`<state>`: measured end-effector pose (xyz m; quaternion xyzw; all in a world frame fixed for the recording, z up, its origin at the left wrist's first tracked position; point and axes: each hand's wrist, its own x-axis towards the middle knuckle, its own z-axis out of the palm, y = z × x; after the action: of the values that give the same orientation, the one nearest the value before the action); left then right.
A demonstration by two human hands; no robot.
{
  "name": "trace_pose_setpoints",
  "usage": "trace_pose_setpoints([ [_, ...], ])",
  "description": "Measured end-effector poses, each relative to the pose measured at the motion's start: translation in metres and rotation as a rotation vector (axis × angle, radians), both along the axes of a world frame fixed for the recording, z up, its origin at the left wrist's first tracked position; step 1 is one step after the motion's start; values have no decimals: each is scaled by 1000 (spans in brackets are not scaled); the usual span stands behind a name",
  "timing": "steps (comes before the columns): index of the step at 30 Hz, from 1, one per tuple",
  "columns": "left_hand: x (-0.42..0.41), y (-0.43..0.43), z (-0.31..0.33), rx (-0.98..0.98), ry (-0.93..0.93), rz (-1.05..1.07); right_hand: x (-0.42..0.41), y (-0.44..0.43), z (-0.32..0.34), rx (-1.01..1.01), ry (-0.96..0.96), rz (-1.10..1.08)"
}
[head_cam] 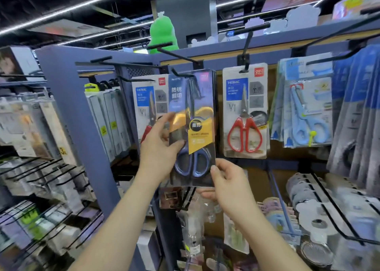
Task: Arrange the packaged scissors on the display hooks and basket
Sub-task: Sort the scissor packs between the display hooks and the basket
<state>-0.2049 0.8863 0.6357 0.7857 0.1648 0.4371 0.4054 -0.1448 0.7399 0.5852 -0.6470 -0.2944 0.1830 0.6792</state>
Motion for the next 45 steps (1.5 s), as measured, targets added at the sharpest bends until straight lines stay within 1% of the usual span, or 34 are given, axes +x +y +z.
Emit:
trace_pose_setpoints([
  [4,16,5,-11,62,-1,106,15,-2,-9,-250,-251,-44],
  [7,26,6,-16,124,12,182,20,-16,-11,-337,-351,-93],
  [10,34,4,-21,208,47,232,19,-37,-11,-287,-304,-116],
  [13,33,0,-26,305,49,270,13,-66,-8,-244,-226,-78],
  [15,28,-4,-31,375,22,305,8,-88,-8,-238,-194,-79],
  [18,17,-17,-39,497,-57,385,1,-123,-10,-266,-167,-142],
  [19,13,-23,-42,521,-93,371,-3,-134,-11,-286,-168,-168],
  [20,10,-30,-45,525,-123,315,-6,-145,-14,-310,-169,-201],
  [23,2,-59,-58,455,-150,30,-18,-180,-24,-410,-194,-320],
  [26,-1,-97,-77,392,-106,-222,-32,-220,-37,-595,-247,-390],
  [28,-2,-126,-92,400,-71,-367,-41,-250,-50,-737,-268,-423],
  [31,0,-174,-115,415,-24,-564,-59,-301,-76,-907,-235,-488],
  [34,4,-229,-141,457,41,-728,-80,-362,-108,-988,-145,-578],
  [36,7,-269,-159,446,112,-851,-99,-405,-129,-1056,-96,-640],
  [39,10,-335,-191,503,228,-1006,-133,-471,-164,-1110,-33,-749],
  [41,13,-383,-216,544,316,-1095,-158,-514,-188,-1143,65,-823],
  [45,13,-484,-277,630,515,-1239,-204,-598,-241,-1129,347,-957],
])
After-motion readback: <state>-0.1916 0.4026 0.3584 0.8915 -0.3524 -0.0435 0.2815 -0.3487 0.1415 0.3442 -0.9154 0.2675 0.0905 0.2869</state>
